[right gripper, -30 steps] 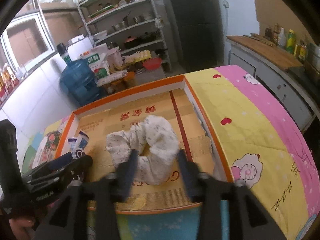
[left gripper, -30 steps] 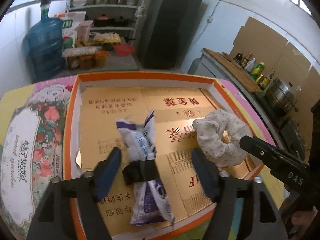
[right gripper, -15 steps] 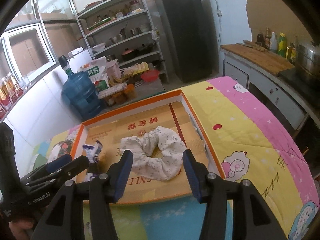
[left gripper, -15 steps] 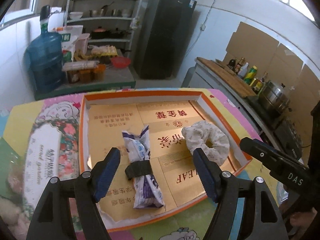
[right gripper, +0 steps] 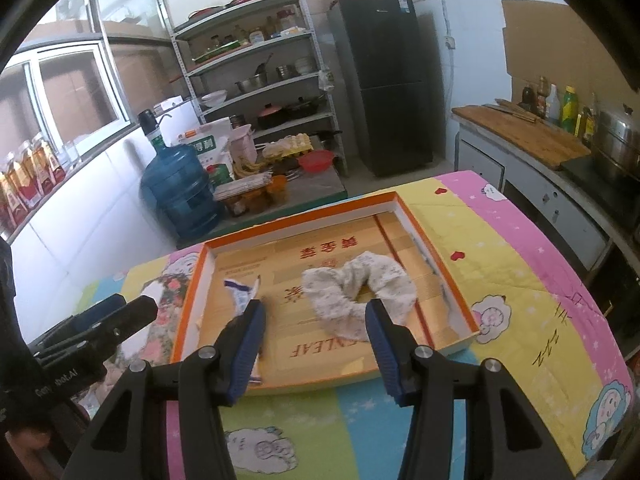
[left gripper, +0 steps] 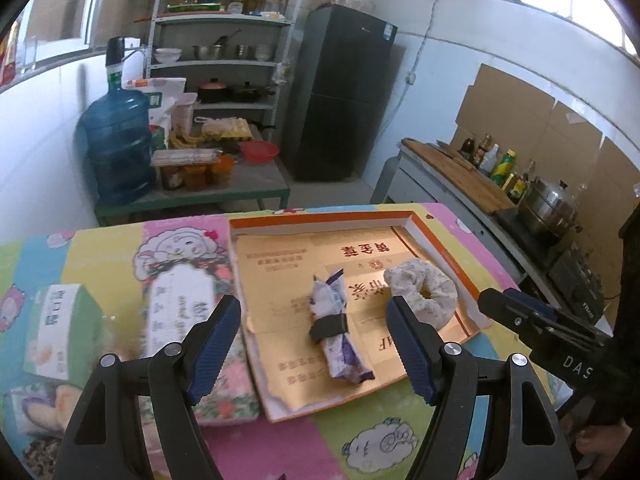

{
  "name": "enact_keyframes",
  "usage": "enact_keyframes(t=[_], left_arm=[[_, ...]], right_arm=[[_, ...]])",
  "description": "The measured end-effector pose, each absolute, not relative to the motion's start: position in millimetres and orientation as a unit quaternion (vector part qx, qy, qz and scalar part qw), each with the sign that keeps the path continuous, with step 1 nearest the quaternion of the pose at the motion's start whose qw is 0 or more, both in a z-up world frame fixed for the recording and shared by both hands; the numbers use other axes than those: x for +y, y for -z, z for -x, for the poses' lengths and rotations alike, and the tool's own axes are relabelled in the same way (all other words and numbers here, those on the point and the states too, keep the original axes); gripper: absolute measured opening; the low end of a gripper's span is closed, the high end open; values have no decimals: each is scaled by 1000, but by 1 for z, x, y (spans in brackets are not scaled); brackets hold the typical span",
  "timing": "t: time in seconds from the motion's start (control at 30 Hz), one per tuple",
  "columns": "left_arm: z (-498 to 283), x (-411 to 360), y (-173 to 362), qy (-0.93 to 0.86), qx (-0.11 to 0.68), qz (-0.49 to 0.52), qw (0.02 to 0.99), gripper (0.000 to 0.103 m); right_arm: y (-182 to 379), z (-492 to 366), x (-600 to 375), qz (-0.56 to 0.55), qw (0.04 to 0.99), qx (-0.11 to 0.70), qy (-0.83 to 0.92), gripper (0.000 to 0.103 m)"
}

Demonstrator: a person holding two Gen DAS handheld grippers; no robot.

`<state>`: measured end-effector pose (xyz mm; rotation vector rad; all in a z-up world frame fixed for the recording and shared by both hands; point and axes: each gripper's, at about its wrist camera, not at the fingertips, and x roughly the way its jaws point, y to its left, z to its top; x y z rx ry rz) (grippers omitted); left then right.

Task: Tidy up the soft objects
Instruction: 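Open both grippers to release the bag and scrunchie in the box, then move both tools back over the remaining soft items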

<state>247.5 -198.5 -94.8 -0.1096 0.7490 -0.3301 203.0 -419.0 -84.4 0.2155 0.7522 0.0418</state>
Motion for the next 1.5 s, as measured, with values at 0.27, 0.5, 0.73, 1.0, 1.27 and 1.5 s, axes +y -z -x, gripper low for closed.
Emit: enact_keyframes(t=[0.27, 0.5, 0.73, 1.0, 1.27, 1.5], left_arm=[[-228, -168, 83, 154, 356, 55, 920, 76], [-205, -128, 72, 132, 349, 61, 926, 76], [-188, -90, 70, 112, 349, 67, 928, 76], [-167, -52, 68, 91, 339, 77, 933, 76], [-146, -11, 74, 65, 341, 91, 933, 76], [-134, 21, 81, 42, 344, 102, 932, 76]], right_arm=[[73, -188, -385, -104, 924, 365, -37, 52], [64, -175, -345, -103, 923, 365, -63, 52], [60, -162, -303, -93, 921, 369, -86, 52], [60, -149, -266, -75, 921, 370, -101, 52], [61, -143, -231, -55, 918, 372, -123, 52], [64, -142, -209, -43, 913, 378, -146, 52]])
